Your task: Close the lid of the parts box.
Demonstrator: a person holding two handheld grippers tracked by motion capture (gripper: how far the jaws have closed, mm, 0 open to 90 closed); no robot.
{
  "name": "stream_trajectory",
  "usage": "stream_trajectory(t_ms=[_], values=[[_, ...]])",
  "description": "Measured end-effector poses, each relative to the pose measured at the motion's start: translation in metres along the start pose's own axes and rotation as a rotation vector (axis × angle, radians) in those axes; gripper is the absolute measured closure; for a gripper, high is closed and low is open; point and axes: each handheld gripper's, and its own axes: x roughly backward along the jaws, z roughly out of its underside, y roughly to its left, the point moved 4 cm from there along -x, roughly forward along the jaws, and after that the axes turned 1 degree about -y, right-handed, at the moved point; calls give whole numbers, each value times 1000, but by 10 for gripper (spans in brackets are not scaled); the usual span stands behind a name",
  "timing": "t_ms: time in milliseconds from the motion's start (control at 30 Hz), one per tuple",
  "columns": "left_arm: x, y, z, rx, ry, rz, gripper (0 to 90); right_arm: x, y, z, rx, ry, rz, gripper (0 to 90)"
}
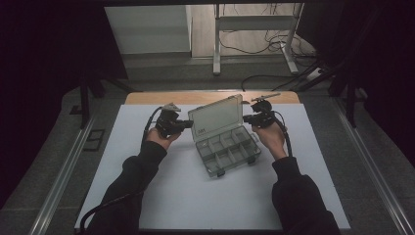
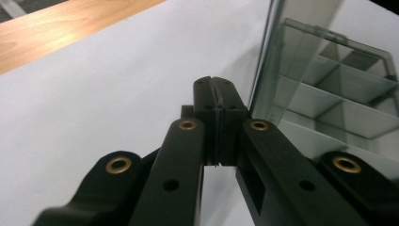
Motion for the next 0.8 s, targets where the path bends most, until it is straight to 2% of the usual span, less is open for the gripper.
stream_trajectory(t_ms=[233,800], values=[[1,-12,2,-2,-7,26,894,10,3,6,5,5,-10,862],[2,-30,7,-21,-3,32,875,35,5,27,13,34,-31,862]])
